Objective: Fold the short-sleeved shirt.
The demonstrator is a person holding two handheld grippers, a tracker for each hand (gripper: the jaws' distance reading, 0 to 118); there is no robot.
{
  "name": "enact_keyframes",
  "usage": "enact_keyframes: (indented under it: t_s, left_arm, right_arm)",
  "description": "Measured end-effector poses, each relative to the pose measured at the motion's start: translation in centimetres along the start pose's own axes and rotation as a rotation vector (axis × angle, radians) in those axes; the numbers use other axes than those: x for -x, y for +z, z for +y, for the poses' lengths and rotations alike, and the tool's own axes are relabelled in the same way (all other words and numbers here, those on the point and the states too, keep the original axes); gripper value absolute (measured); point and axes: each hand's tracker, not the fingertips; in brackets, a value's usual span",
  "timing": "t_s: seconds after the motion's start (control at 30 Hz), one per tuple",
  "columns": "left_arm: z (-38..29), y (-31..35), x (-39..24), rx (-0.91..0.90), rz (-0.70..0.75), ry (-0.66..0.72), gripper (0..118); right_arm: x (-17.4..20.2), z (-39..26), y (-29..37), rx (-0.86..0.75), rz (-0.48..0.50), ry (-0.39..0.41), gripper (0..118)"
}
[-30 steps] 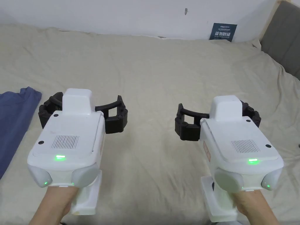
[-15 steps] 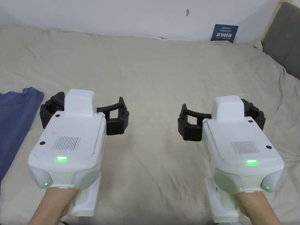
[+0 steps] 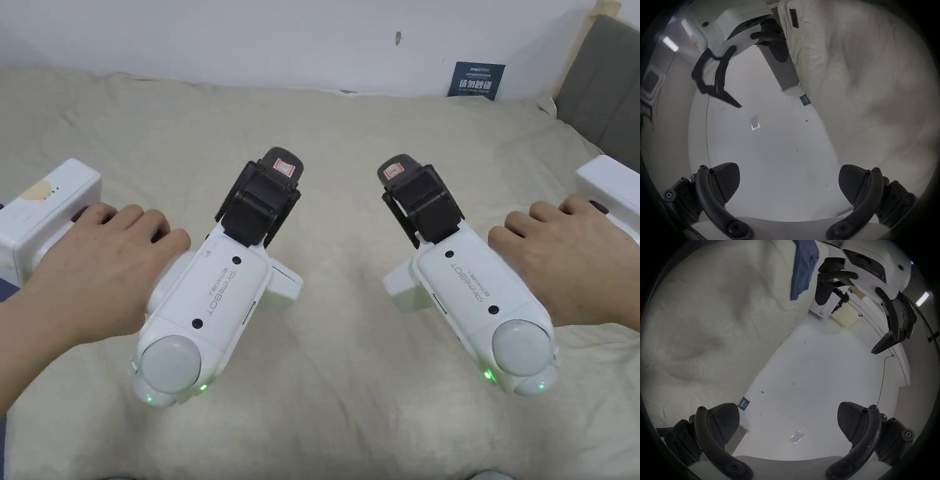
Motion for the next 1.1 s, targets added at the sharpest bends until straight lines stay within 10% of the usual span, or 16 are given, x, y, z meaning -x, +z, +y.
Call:
enact_keyframes:
  t_s: [0.07, 0.23, 0.33, 0.6, 1.1]
  left_arm:
    - [-0.3, 0.0, 0.8, 0.062, -0.014, 0.203, 118]
    - [-3.6, -1.0, 4.3, 0.301, -0.046, 1.261, 118]
    - [-6.2, -0.6, 4.1, 0.435, 0.020, 1.833, 118]
    - [-5.0, 2.1, 2.6, 0.518, 0.225, 1.946, 118]
    - [-3.3, 2.4, 1.3, 0.493, 0.108, 1.892, 118]
  right_arm:
    - [-1.1, -0.5, 0.0, 0.029, 0.030, -0.177, 118]
    - [-5.8, -5.1, -0.6, 0.209, 0.251, -1.447, 118]
    - [-4.3, -7.0, 0.3, 0.245, 0.151, -1.941, 118]
    - [-0.5, -5.2, 2.5, 0.401, 0.020, -2.224, 118]
    - [0.0, -3.5, 3.6, 0.414, 0.026, -2.195, 118]
